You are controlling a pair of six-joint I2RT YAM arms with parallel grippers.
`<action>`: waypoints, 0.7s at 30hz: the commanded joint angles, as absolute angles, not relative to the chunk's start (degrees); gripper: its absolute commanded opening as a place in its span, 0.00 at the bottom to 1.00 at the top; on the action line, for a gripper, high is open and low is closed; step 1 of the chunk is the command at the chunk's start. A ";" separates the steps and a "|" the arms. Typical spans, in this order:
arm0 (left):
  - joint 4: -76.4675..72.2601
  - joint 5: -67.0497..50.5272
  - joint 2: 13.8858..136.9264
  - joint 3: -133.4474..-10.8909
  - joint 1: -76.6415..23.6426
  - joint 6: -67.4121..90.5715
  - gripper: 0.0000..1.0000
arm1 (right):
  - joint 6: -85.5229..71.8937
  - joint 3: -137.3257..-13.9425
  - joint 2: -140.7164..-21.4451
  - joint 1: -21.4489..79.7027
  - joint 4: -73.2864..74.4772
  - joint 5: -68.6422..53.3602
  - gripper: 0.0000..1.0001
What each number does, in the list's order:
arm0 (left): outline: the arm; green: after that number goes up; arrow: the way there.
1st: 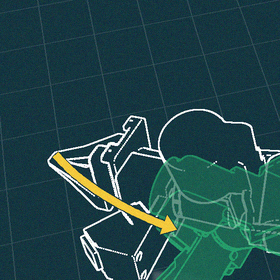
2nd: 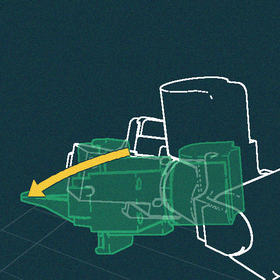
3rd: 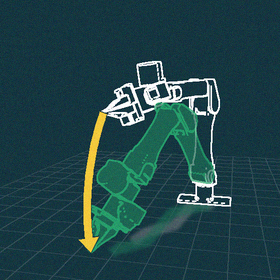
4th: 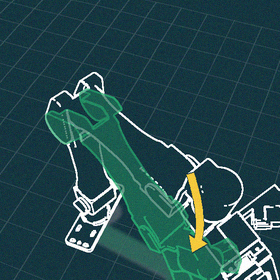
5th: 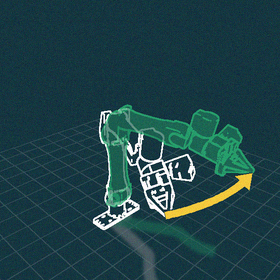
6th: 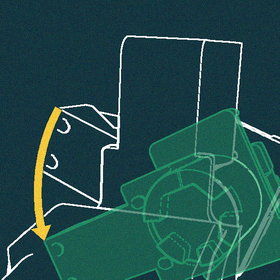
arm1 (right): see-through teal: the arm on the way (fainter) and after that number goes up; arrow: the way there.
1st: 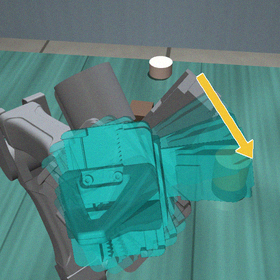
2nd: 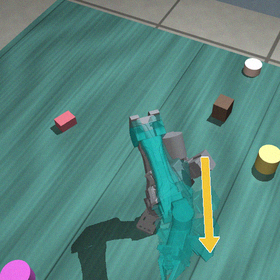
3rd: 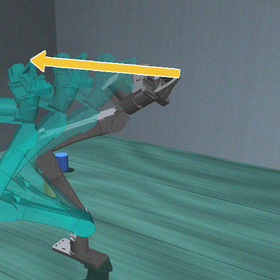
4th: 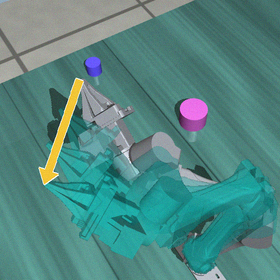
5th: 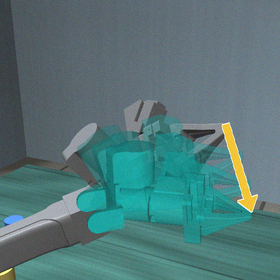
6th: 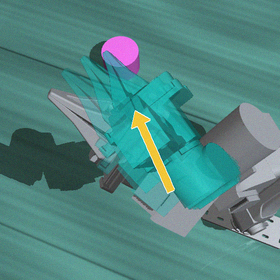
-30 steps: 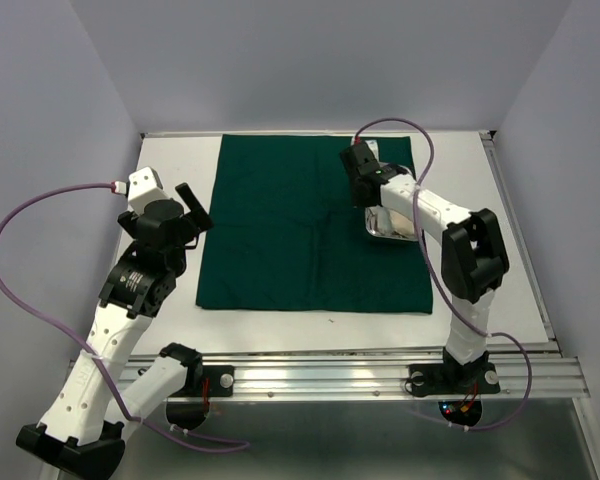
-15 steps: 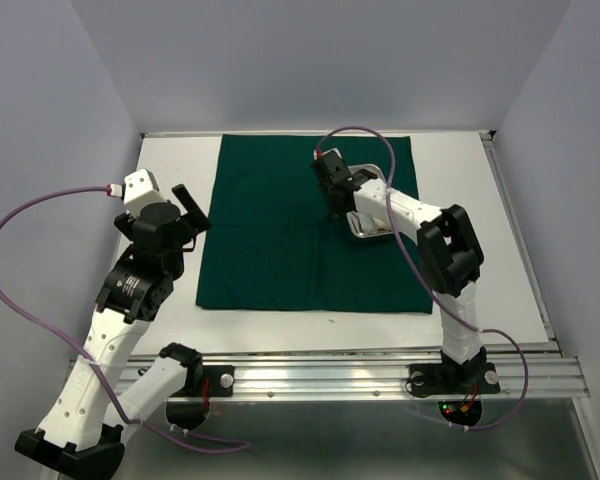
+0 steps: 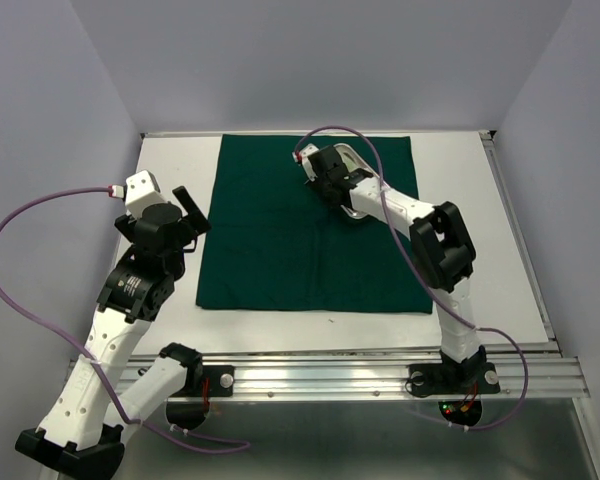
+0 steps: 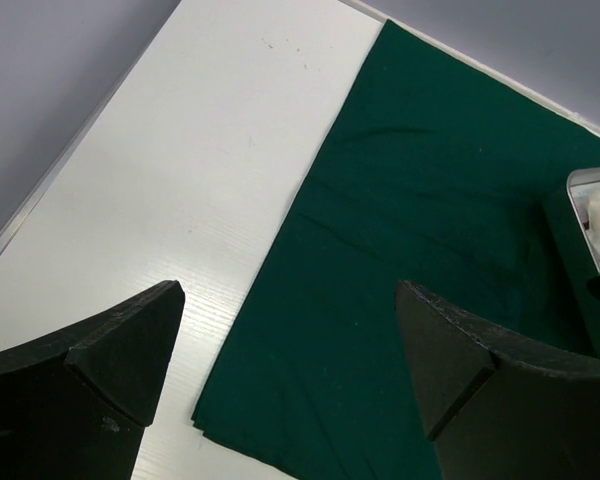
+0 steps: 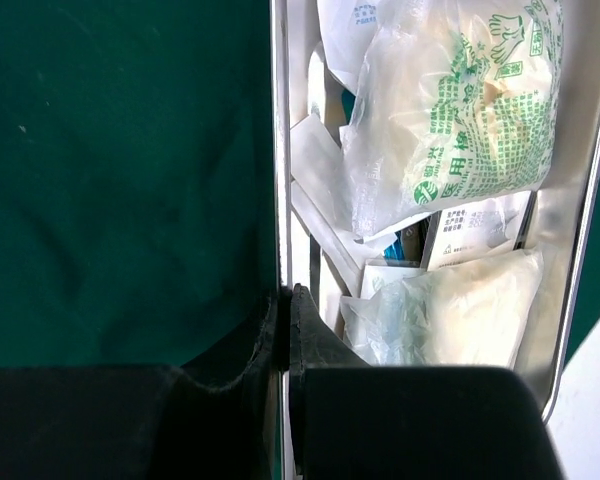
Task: Prepare the surgical pack
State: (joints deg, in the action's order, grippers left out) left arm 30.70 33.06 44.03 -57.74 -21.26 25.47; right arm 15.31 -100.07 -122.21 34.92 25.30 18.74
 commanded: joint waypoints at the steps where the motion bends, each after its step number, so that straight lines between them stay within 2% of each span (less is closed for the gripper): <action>1: 30.15 34.89 43.33 -58.36 -20.92 24.70 0.99 | 19.78 -105.81 -123.22 34.98 18.02 19.07 0.01; 15: 30.24 34.80 43.51 -58.36 -20.83 24.96 0.99 | 14.68 -108.54 -127.71 35.51 18.98 21.36 0.01; 16: 30.23 34.72 43.51 -58.27 -20.92 25.05 0.99 | 14.16 -108.89 -127.71 35.51 19.42 21.36 0.06; 17: 30.15 34.63 43.51 -58.10 -20.92 25.14 0.99 | 13.11 -109.24 -127.71 35.51 19.95 21.36 0.46; 18: 30.15 34.63 43.59 -58.10 -20.83 25.22 0.99 | 12.83 -109.51 -127.44 35.51 20.21 20.57 0.57; 20: 30.23 34.63 43.59 -58.01 -20.92 25.22 0.99 | 12.22 -109.86 -126.66 35.51 20.21 20.13 0.70; 21: 30.15 34.63 43.59 -57.92 -20.92 25.31 0.99 | 12.13 -110.30 -126.39 35.51 20.13 20.56 0.72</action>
